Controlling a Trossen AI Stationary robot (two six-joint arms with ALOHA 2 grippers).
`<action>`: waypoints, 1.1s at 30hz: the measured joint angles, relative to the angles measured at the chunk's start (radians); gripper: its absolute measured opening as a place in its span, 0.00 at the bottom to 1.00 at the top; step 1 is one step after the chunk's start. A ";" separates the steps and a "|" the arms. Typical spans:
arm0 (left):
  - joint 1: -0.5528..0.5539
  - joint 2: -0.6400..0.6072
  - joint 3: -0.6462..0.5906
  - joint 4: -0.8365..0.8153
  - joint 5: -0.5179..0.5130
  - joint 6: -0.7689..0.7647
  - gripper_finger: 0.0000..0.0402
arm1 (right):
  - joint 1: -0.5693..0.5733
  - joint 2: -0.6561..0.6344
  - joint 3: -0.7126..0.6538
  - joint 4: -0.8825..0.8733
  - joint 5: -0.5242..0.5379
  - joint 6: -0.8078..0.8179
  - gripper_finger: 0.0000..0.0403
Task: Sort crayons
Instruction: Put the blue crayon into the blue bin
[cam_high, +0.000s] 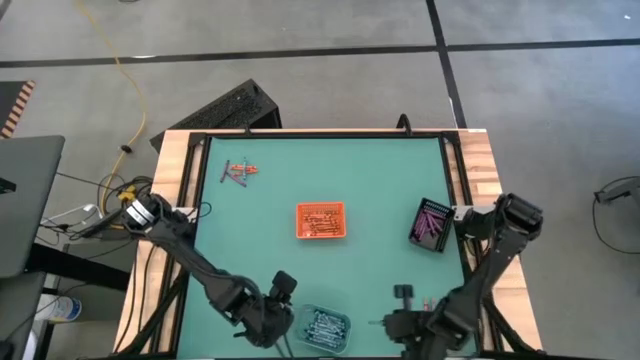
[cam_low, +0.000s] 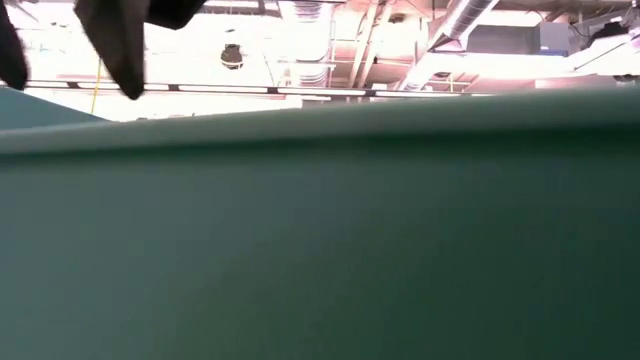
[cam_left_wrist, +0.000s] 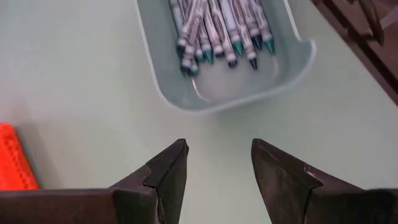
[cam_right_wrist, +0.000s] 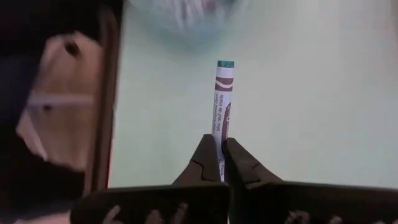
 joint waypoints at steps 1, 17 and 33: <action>-0.010 0.000 0.000 -0.012 -0.011 -0.011 0.42 | -0.018 0.000 0.000 0.048 0.014 -0.052 0.00; -0.134 0.000 0.000 -0.160 -0.144 -0.150 0.42 | -0.240 0.010 0.000 0.730 -0.090 -0.635 0.00; -0.156 0.000 0.000 -0.193 -0.175 -0.178 0.42 | -0.311 0.150 0.006 0.827 -0.255 -0.574 0.03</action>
